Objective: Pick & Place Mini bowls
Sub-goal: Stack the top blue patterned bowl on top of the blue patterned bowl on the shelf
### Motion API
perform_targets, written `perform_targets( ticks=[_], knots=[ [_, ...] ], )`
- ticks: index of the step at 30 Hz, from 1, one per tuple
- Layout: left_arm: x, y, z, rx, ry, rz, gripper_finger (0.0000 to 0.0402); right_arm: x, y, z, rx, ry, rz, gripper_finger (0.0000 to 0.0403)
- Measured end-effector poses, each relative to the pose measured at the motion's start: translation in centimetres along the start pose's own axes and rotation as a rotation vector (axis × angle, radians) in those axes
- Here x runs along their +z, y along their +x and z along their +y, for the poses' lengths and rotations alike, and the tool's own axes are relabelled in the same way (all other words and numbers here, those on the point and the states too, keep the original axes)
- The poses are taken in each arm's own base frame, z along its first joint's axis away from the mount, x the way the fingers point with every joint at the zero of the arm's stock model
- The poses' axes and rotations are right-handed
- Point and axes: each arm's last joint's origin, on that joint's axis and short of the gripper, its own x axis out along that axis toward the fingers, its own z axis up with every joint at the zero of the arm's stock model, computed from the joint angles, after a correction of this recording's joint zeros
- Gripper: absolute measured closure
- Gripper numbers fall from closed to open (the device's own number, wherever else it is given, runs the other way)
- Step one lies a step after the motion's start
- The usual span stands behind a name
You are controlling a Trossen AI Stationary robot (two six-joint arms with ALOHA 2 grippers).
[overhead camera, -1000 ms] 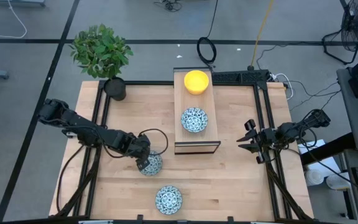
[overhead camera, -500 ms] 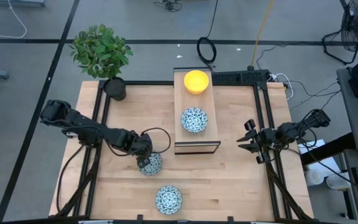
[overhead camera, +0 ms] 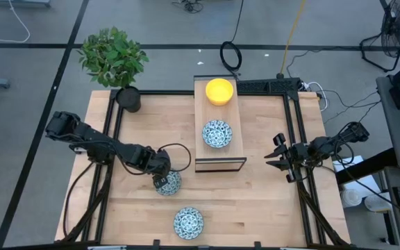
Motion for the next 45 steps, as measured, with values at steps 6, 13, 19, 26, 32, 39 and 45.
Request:
perform_targets(
  ticks=[6,13,19,26,32,39,45],
  knots=[
    [0.0,0.0,0.0,0.000,-0.014,0.000,0.0169,0.0,0.0,0.0,0.000,0.010,0.001,0.0328],
    [0.0,0.0,0.0,-0.002,-0.014,-0.001,0.0258,0.0,0.0,0.0,0.000,-0.009,0.001,0.0328],
    [0.0,0.0,0.0,-0.002,-0.018,-0.002,0.0347,0.0,0.0,0.0,0.001,-0.005,0.001,0.0328],
    [0.2,-0.2,-0.2,-0.030,-0.041,-0.013,0.0387,0.0,0.0,0.0,0.001,0.017,0.002,0.0328],
    [0.5,-0.3,-0.5,-0.050,-0.015,-0.028,0.0384,-0.1,0.0,0.0,-0.011,0.009,0.006,0.0328],
    [1.2,-1.0,-1.1,-0.055,0.041,-0.067,0.0388,-0.1,0.0,-0.2,-0.056,0.014,0.008,0.0328],
    [1.9,-2.0,-1.9,-0.075,0.106,-0.106,0.0391,-0.1,0.0,-0.1,-0.049,0.032,0.009,0.0328]
  ],
)
